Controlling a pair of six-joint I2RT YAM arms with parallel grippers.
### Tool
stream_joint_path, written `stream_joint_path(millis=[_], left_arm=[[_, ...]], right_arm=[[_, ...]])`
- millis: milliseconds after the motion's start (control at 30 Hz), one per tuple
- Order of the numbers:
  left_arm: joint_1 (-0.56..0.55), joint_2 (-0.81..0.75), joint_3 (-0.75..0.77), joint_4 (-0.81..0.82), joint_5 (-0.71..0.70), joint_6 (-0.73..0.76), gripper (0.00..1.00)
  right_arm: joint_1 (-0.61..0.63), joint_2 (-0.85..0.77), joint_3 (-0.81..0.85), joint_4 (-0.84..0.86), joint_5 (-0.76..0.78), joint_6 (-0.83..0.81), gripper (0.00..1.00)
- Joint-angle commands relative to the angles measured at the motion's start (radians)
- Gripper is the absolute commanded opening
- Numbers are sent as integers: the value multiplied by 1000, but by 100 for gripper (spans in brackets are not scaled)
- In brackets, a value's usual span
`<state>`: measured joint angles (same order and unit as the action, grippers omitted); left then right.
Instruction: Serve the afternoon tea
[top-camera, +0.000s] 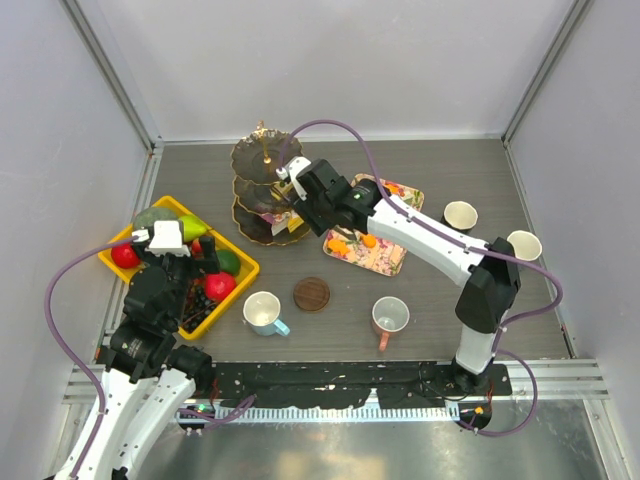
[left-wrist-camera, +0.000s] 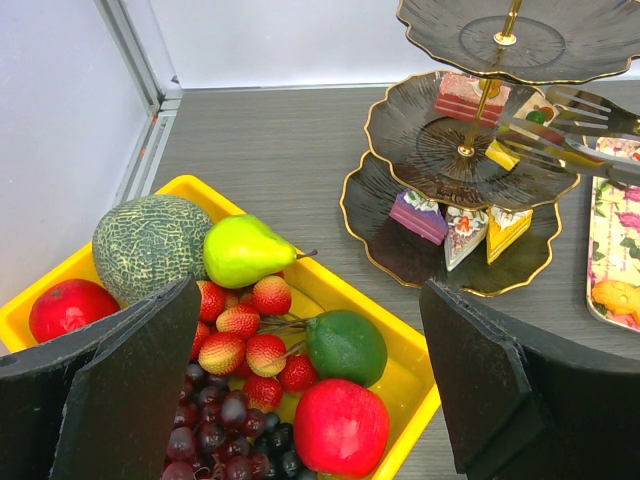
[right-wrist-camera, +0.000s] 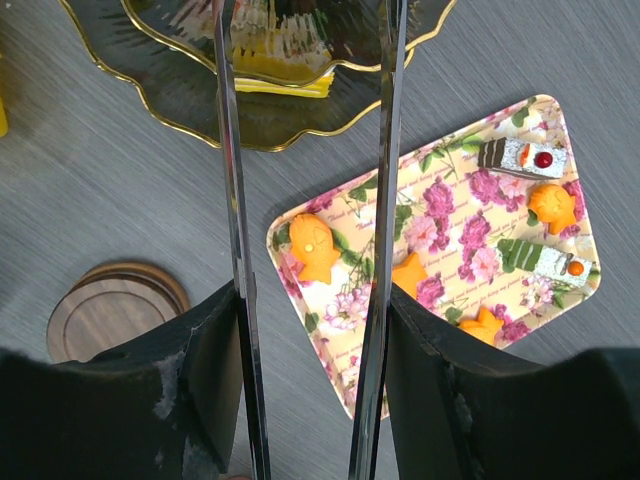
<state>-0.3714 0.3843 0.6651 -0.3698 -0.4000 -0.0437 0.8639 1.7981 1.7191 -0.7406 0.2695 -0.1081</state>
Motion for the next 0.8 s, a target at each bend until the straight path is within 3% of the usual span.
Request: stream_joint_path(millis=[0,433,767], left_arm=[[5,-1,1,52,1,4,99],[5,-7,2,54,-2,4,99],[5,-7,1,54,-3,4,99]], right_arm=[[1,9,54,60,51,-22,56],[-12,60,48,92,92,-4,60],[-12,29,48,84,65,16,69]])
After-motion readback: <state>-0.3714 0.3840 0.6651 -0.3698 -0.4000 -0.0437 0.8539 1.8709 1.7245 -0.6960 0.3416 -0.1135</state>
